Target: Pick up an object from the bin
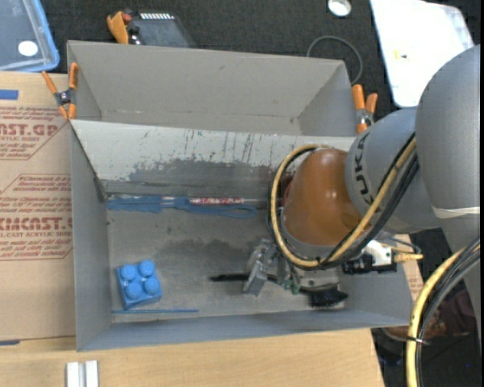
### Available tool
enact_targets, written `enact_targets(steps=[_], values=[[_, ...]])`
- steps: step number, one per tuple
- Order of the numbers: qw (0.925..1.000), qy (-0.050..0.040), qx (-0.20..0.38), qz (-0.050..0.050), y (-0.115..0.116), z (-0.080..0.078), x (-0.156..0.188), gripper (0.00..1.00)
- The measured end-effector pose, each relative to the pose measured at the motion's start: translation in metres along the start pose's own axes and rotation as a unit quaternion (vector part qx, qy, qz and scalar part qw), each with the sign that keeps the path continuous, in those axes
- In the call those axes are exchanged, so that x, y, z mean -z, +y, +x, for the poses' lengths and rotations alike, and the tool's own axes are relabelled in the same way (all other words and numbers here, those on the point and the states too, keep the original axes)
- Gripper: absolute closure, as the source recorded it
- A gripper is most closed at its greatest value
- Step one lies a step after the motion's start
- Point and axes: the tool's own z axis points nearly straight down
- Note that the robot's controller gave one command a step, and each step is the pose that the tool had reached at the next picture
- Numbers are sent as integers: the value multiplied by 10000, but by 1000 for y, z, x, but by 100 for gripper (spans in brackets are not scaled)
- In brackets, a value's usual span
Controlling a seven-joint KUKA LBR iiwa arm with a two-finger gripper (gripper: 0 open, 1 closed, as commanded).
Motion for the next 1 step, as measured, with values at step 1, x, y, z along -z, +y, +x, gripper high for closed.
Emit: enact_targets(steps=[1], values=[[10000, 54, 4, 18, -1, 3, 24, 100]])
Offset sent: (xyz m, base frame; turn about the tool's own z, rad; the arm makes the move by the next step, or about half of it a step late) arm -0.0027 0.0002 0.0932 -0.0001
